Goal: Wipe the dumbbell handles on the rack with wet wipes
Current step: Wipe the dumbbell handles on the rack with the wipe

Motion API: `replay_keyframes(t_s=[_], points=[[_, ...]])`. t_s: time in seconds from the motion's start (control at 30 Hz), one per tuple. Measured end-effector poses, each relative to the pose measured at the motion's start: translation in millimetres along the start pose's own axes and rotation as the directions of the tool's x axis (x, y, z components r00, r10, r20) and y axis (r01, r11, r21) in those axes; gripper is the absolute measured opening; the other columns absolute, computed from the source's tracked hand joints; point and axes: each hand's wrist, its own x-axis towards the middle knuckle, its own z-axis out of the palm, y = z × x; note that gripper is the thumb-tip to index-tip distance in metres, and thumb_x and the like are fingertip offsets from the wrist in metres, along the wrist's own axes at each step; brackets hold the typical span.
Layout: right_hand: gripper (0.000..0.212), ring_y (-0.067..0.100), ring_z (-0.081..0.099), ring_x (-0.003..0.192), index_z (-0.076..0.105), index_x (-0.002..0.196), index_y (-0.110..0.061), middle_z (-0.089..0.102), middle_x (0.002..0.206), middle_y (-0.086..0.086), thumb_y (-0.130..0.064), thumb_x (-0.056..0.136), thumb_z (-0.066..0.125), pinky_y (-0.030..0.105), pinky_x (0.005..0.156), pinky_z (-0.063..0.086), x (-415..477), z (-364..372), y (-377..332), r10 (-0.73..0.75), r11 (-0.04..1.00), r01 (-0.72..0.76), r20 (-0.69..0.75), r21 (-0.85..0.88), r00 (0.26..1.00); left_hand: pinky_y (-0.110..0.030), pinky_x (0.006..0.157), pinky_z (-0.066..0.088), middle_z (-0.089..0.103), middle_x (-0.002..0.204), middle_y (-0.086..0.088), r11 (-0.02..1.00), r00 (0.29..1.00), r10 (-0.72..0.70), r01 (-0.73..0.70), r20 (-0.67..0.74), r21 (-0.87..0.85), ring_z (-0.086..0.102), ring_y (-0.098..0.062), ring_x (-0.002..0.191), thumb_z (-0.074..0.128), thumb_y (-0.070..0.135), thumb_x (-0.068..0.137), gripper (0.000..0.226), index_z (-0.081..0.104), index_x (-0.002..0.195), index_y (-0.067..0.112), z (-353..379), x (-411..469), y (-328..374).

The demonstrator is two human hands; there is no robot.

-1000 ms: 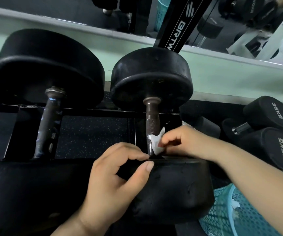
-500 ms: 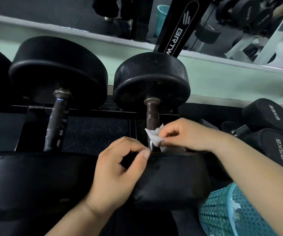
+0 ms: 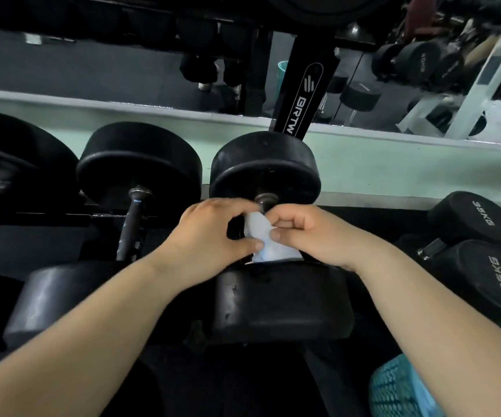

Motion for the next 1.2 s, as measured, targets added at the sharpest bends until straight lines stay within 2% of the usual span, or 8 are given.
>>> replay_keyframes(t_s=[0.07,0.17,0.4,0.5,0.77,0.87,1.03,1.2], points=[[0.028,-0.003,0.057,0.079,0.060,0.080,-0.033,0.064,0.080,-0.015,-0.009,0.090,0.049,0.016,0.081,0.042,-3.9,4.2,4.4,0.010,0.999,-0.008,-0.060,0.038,0.998,-0.013,0.074,0.037,0.055,0.080,0.021,0.999,0.998,-0.036,0.036,0.050,0.003,0.053,-0.004,0.086,0.069,0.026,0.076,0.012,0.062,0.086,0.027,-2.7,3.8,-2.1],[0.025,-0.002,0.057,0.081,0.062,0.081,-0.032,0.063,0.084,-0.014,-0.016,0.091,0.047,0.017,0.080,0.045,-7.5,9.4,13.3,0.083,0.982,-0.039,-0.239,0.185,0.967,-0.009,0.060,0.032,0.051,0.071,0.010,0.998,0.998,-0.062,0.061,0.031,0.013,0.048,-0.004,0.068,0.068,0.027,0.076,0.025,0.050,0.061,0.021,-2.6,8.4,-14.3],[0.024,0.011,0.057,0.066,0.057,0.071,-0.020,0.060,0.068,-0.003,-0.019,0.092,0.046,0.026,0.069,0.048,-8.9,18.3,21.4,0.291,0.942,-0.089,-0.653,0.325,0.699,-0.016,0.056,0.039,0.048,0.059,0.000,0.905,0.938,-0.345,0.338,0.020,-0.257,0.045,-0.014,0.059,0.059,0.015,0.083,0.024,0.051,0.061,0.014,-20.2,30.7,-43.3],[0.027,0.012,0.057,0.073,0.061,0.073,-0.020,0.063,0.072,-0.004,-0.027,0.093,0.045,0.022,0.068,0.041,-21.1,22.5,31.5,0.323,0.946,-0.271,-0.622,0.181,0.714,-0.026,0.064,0.048,0.055,0.073,-0.005,0.786,0.884,-0.460,0.451,0.088,-0.423,0.054,-0.017,0.071,0.056,0.012,0.084,0.012,0.056,0.072,0.009,-26.0,43.2,-53.5],[0.033,0.004,0.050,0.063,0.063,0.066,-0.015,0.057,0.063,-0.006,-0.026,0.092,0.044,0.007,0.056,0.034,-24.4,24.6,39.8,0.315,0.947,-0.280,-0.617,0.156,0.721,-0.017,0.057,0.041,0.057,0.093,-0.006,0.938,0.927,-0.310,0.335,0.211,-0.095,0.055,-0.019,0.080,0.060,0.023,0.086,0.022,0.062,0.103,0.009,3.9,83.5,-32.9],[0.031,0.003,0.050,0.061,0.063,0.065,-0.014,0.058,0.062,-0.004,-0.024,0.090,0.047,0.008,0.054,0.034,-24.6,23.5,43.1,0.311,0.950,-0.262,-0.621,0.173,0.719,-0.012,0.056,0.040,0.054,0.079,-0.001,0.948,0.927,-0.258,0.297,0.271,-0.117,0.056,-0.021,0.082,0.052,0.027,0.091,0.020,0.063,0.092,0.009,28.2,87.4,-29.6],[0.029,-0.001,0.051,0.063,0.065,0.066,-0.016,0.060,0.065,-0.003,-0.024,0.088,0.047,0.005,0.053,0.034,-24.4,21.6,42.4,0.332,0.943,-0.281,-0.605,0.181,0.724,-0.035,0.086,0.052,0.063,0.094,-0.009,0.701,0.820,-0.401,0.562,0.409,-0.439,0.062,-0.022,0.084,0.045,0.032,0.094,0.029,0.059,0.106,0.010,42.7,89.7,-36.8],[0.027,0.001,0.050,0.064,0.065,0.065,-0.016,0.065,0.075,0.009,-0.023,0.086,0.048,0.006,0.053,0.034,-26.5,22.0,37.9,0.336,0.942,-0.272,-0.603,0.199,0.724,-0.017,0.064,0.053,0.055,0.073,-0.001,0.785,0.872,-0.340,0.470,0.353,-0.403,0.062,-0.005,0.062,0.051,0.018,0.092,0.028,0.046,0.065,0.017,57.7,84.5,-34.0]])
